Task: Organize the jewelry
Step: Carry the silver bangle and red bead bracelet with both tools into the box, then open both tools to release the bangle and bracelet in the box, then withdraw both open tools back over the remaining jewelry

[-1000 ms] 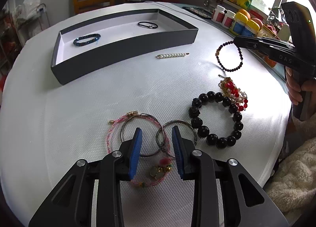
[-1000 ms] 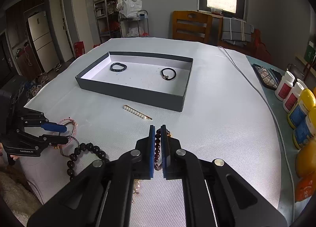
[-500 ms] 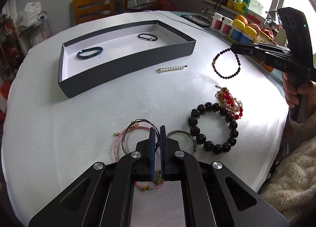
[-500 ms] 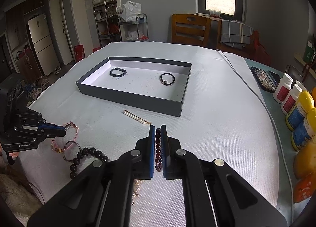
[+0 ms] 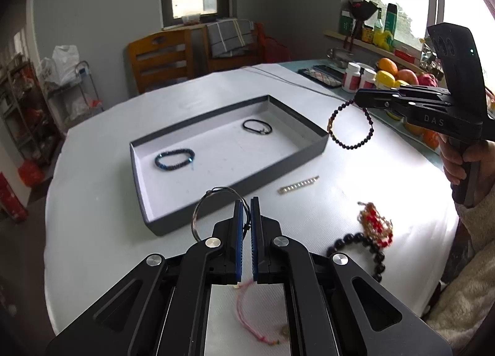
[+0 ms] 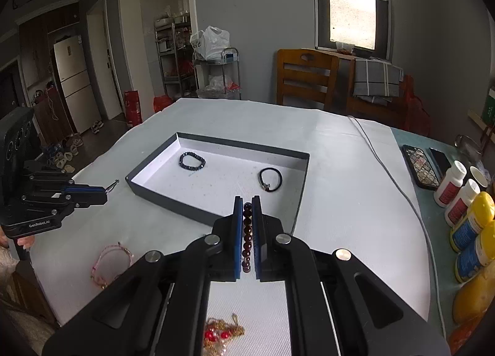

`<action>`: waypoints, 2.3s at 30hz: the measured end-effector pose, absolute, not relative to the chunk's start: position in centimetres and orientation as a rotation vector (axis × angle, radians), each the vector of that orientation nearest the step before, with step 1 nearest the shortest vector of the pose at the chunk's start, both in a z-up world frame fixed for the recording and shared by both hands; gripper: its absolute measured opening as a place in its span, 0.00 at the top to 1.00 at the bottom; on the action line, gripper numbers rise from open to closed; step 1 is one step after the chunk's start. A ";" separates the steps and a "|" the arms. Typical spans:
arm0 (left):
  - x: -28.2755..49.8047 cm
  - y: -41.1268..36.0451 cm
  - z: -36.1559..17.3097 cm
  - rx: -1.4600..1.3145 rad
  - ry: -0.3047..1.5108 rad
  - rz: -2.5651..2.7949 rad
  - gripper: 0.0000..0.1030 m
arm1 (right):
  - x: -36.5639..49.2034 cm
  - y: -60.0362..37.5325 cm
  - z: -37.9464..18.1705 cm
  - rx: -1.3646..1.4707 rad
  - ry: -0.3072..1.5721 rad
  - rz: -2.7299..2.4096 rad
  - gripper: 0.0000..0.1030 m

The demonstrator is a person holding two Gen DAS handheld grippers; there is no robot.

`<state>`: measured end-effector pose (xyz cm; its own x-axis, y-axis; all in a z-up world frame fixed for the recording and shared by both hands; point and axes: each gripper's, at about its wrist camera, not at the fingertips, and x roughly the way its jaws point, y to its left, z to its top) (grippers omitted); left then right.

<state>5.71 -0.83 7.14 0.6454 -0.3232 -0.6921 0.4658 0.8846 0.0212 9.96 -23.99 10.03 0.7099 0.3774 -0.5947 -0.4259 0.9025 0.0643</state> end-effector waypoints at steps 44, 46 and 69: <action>19.4 1.1 -0.9 0.091 1.006 -0.297 0.93 | 21.3 -20.5 -0.3 -0.089 0.858 0.332 0.95; 19.1 1.1 -0.5 0.086 0.993 -0.297 0.83 | 21.2 -20.4 -0.1 -0.089 0.853 0.329 0.91; 9.3 2.3 5.5 0.067 0.794 -0.296 0.18 | 13.1 -23.2 6.4 -0.020 0.742 0.318 0.09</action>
<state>9.35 2.31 5.49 0.6621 -0.2367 -0.7111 0.2867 0.9566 -0.0515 13.08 -23.16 6.44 0.6913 0.2775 -0.6672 -0.2913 0.9520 0.0941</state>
